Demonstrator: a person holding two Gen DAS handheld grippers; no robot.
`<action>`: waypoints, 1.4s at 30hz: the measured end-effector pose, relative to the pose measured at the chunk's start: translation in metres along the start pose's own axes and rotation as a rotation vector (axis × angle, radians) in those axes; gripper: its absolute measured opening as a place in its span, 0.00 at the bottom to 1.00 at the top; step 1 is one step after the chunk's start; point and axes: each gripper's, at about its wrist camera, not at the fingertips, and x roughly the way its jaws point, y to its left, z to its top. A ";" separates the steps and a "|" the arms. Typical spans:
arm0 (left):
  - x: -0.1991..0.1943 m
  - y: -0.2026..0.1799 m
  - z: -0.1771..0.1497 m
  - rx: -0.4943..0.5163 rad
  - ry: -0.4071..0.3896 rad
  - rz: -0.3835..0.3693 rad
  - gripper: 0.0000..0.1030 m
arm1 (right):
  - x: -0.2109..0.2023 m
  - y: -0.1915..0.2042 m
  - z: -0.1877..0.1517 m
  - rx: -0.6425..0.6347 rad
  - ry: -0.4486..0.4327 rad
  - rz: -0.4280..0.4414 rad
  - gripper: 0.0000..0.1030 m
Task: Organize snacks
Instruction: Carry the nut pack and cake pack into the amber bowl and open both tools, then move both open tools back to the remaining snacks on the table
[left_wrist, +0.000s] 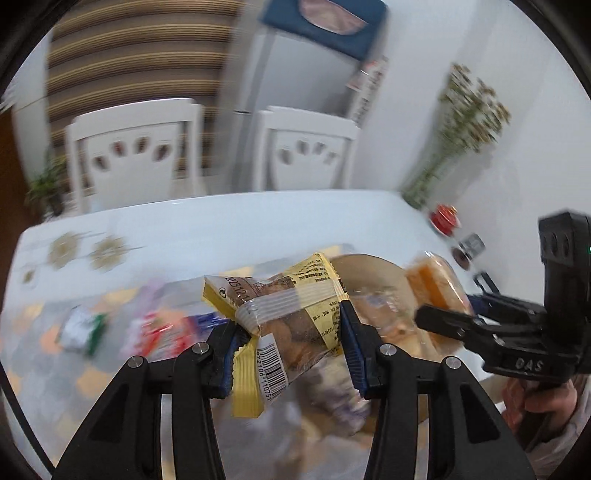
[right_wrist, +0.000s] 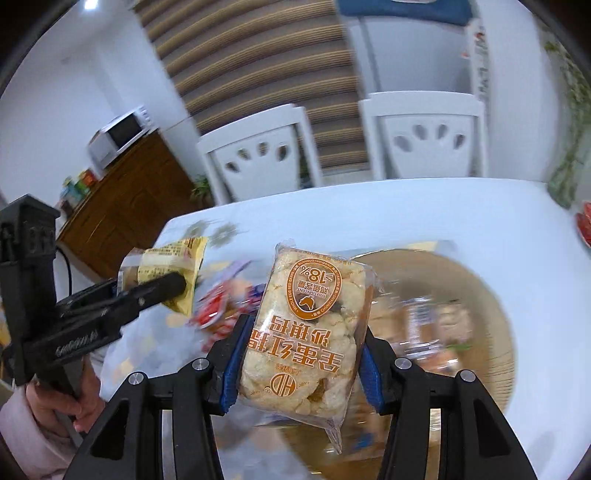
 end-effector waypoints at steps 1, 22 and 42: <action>0.008 -0.010 0.003 0.018 0.015 -0.002 0.44 | -0.001 -0.009 0.001 0.014 0.000 -0.010 0.50; 0.045 0.001 0.003 0.053 0.186 0.075 0.89 | -0.004 -0.046 -0.015 0.268 0.020 -0.040 0.89; -0.024 0.227 -0.007 -0.228 0.130 0.335 0.89 | 0.122 0.162 -0.007 0.207 0.045 0.095 0.92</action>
